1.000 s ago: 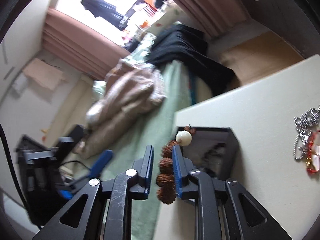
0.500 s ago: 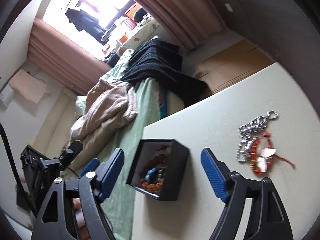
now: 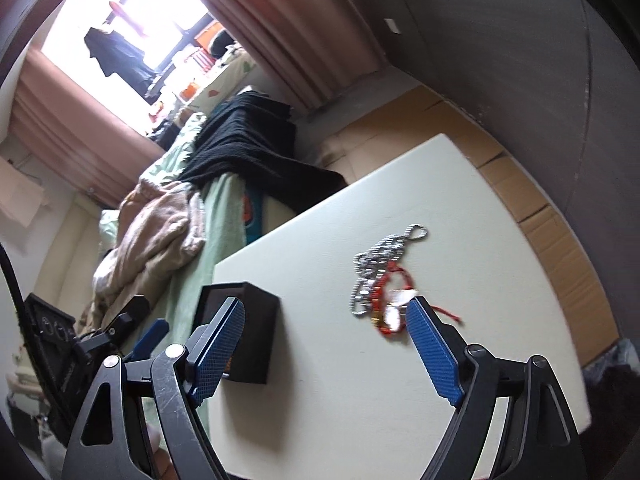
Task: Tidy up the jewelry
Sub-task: 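Grasp the red string keychain with the left gripper, then carry the red keychain to the box with left while right grasps white butterfly, then lower the white butterfly charm into the box and open the right gripper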
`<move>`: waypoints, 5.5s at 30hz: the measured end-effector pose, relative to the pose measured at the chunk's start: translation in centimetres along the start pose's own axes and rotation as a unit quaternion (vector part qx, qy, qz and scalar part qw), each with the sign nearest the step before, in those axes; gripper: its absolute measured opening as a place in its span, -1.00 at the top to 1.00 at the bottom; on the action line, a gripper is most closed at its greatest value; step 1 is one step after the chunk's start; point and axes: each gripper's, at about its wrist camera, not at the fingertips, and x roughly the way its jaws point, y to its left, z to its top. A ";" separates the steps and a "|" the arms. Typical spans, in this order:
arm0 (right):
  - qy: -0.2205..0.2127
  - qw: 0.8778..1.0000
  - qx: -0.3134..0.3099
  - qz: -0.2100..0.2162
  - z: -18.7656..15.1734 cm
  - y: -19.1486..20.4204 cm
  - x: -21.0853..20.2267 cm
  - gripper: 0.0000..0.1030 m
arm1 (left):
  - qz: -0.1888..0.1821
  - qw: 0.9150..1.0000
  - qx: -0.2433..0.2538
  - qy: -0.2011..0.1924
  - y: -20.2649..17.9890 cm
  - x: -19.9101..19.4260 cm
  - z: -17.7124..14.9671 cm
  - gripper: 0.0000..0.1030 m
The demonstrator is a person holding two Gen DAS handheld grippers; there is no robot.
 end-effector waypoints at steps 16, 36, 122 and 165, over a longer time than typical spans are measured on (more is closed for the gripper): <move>0.025 0.998 0.039 -0.045 1.0 -5.9 -1.7 -0.62 | 0.015 0.992 0.091 0.091 -5.7 7.5 -4.6 -0.10; 0.029 0.993 0.098 -0.054 2.5 -10.6 -2.1 -0.62 | 0.071 0.981 0.113 0.141 -6.8 15.3 -6.9 0.65; 0.131 0.949 -0.235 -0.166 -1.9 1.2 9.9 0.22 | 0.036 0.998 -0.046 0.030 4.5 -0.5 1.3 0.89; 0.034 0.990 -0.089 0.107 -1.7 9.9 7.4 -0.43 | 0.086 0.987 -0.133 -0.023 10.2 -5.0 2.5 -0.57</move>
